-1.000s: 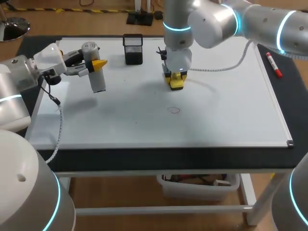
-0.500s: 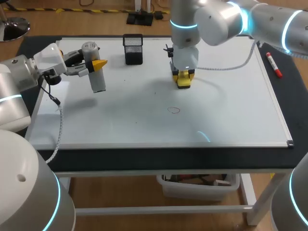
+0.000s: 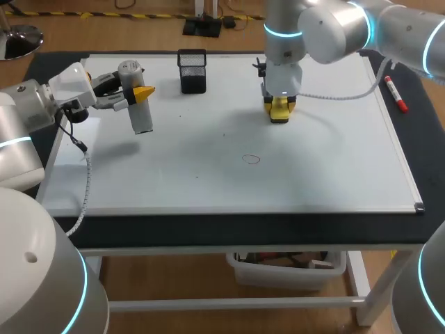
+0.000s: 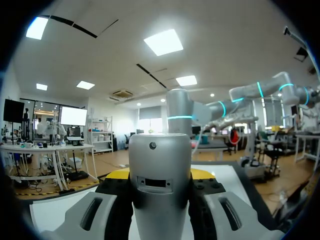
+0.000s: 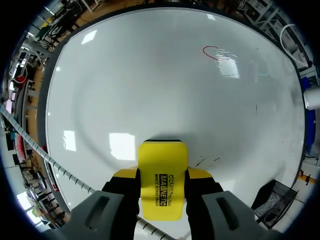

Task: Pick up the inspection probe, press it on each red-marked spot on the whiteboard one by one, put down the probe, pick up the eraser, and wipe off all the red marks.

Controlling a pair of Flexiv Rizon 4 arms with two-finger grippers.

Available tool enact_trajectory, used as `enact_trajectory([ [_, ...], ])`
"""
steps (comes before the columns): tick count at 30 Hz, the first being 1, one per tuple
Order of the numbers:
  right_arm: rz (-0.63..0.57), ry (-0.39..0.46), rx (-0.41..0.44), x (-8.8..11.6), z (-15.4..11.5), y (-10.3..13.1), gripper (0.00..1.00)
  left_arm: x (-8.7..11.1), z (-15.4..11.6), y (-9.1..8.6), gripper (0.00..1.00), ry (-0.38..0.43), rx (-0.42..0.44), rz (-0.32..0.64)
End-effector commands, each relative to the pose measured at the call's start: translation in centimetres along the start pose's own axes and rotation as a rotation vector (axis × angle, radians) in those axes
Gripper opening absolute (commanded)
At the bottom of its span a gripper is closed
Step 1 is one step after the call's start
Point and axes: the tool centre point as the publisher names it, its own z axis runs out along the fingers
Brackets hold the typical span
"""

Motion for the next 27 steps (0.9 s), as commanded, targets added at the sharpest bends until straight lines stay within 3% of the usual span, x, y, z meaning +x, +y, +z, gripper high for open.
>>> enact_trajectory([
  [1, 0.010, 0.002, -0.016, 1.2, -1.4, -0.5, 0.00, 0.0, 0.0, 0.1, 0.00, 0.000, 0.005, 0.003],
  [17, 0.179, 0.003, -0.020, 9.1, -3.6, -5.0, 0.00, 0.0, 0.0, 0.1, 0.00, 0.000, 0.005, 0.003],
  [27, 0.211, -0.002, -0.025, 10.2, -3.7, -5.2, 0.00, 0.0, 0.0, 0.1, 0.00, 0.000, 0.005, 0.003],
])
